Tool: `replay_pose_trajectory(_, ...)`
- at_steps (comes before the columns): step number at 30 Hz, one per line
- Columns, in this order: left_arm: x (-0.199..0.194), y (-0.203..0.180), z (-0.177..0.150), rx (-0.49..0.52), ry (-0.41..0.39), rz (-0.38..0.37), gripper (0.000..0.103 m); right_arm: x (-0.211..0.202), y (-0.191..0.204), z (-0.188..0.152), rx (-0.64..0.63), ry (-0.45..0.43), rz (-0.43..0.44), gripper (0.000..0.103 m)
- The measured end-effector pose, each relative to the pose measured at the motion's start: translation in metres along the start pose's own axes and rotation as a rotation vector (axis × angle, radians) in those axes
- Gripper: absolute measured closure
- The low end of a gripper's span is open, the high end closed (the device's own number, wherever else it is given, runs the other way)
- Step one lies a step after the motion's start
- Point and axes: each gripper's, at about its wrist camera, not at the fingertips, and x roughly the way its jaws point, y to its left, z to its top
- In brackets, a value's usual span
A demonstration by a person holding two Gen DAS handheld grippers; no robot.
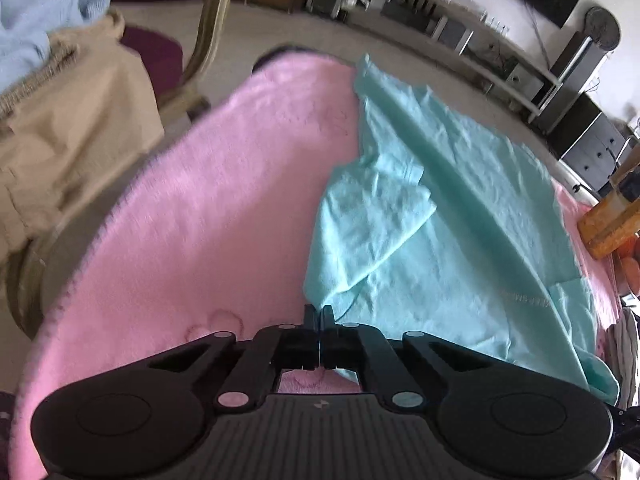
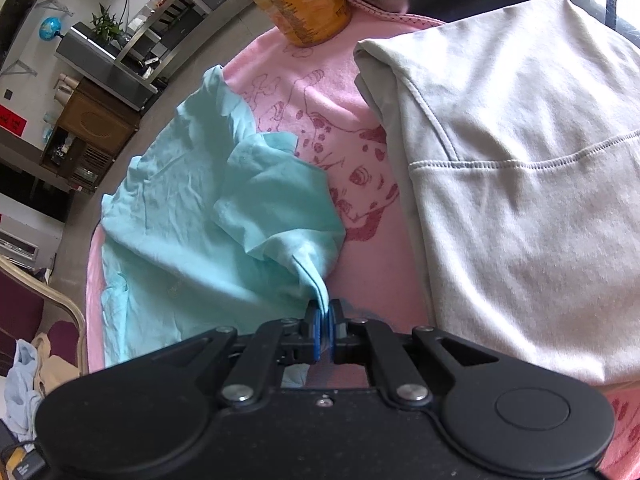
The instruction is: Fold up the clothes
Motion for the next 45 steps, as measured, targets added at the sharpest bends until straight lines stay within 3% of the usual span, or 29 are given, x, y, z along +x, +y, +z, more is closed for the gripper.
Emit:
replay_pose_trajectory(4,-0.026,0.0,0.005,-0.005,-0.054,-0.035,0.103,-0.004,0.001,-0.001,0.002,-0.019,0.012,0.099)
replay_pose_trajectory(7,-0.046,0.008,0.01,-0.046,-0.074,-0.066,0.103,-0.012,0.0,-0.002,0.022,-0.028,0.071,0.1)
replay_pose_trajectory(13,-0.078,0.043,0.022,-0.175,-0.042,-0.129,0.103,-0.027,-0.004,-0.006,0.099,0.008,0.208,0.1)
replay_pose_trajectory(17,-0.086,0.06,0.022,-0.189,-0.026,-0.101,0.103,-0.037,-0.003,-0.009,0.118,0.037,0.249,0.1)
replay_pose_trajectory(24,-0.041,0.063,0.001,-0.123,0.086,0.087,0.103,-0.008,0.0,-0.022,0.06,0.125,0.124,0.1)
replay_pose_trajectory(28,-0.026,0.041,-0.006,0.005,0.081,0.209,0.103,0.008,0.006,-0.026,-0.016,0.138,0.019,0.1)
replay_pose_trajectory(33,-0.015,0.039,-0.01,0.076,0.093,0.297,0.099,0.015,0.012,-0.031,-0.089,0.146,-0.049,0.099)
replay_pose_trajectory(38,-0.048,0.048,-0.006,0.054,0.048,0.265,0.092,-0.007,0.021,-0.03,-0.187,0.095,-0.048,0.082)
replay_pose_trajectory(42,-0.085,0.043,-0.01,0.096,-0.038,0.165,0.092,-0.044,0.034,-0.024,-0.313,0.007,-0.043,0.074)
replay_pose_trajectory(45,-0.085,0.034,-0.013,0.128,-0.038,0.099,0.091,-0.067,0.042,-0.02,-0.392,-0.065,-0.031,0.068)
